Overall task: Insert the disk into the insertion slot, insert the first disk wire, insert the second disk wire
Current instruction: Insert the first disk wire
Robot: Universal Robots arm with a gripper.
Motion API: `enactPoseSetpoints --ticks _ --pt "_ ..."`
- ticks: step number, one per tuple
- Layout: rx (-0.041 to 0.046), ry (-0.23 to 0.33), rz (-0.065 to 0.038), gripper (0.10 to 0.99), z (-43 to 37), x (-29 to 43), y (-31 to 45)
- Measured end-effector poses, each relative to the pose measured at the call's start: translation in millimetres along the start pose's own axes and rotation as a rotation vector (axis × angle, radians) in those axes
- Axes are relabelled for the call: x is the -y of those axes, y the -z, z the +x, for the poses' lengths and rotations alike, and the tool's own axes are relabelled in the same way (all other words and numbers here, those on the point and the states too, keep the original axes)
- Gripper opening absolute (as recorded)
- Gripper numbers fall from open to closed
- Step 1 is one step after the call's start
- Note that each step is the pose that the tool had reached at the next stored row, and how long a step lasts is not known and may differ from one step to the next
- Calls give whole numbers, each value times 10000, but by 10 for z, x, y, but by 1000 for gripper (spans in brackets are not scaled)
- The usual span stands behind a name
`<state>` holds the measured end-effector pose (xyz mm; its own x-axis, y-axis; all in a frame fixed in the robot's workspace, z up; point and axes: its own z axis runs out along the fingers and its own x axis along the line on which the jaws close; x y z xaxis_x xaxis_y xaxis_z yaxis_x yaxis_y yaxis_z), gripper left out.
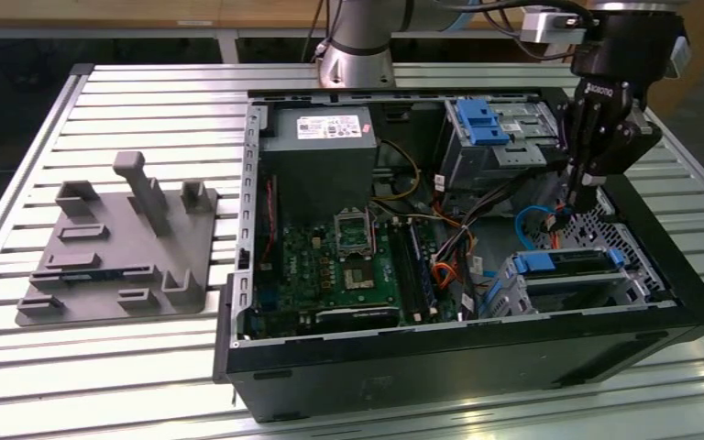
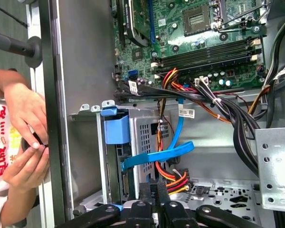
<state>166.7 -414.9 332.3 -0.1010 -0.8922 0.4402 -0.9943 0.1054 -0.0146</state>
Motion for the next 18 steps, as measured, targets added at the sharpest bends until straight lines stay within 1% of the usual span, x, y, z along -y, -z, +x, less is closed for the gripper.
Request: enactPoseSetpoints --ticks 1,5,18 --pt "-20 2 -4 165 0 0 0" --pt "-92 9 -15 165 0 0 -1" --pt "-108 9 -15 165 -1 0 -1"
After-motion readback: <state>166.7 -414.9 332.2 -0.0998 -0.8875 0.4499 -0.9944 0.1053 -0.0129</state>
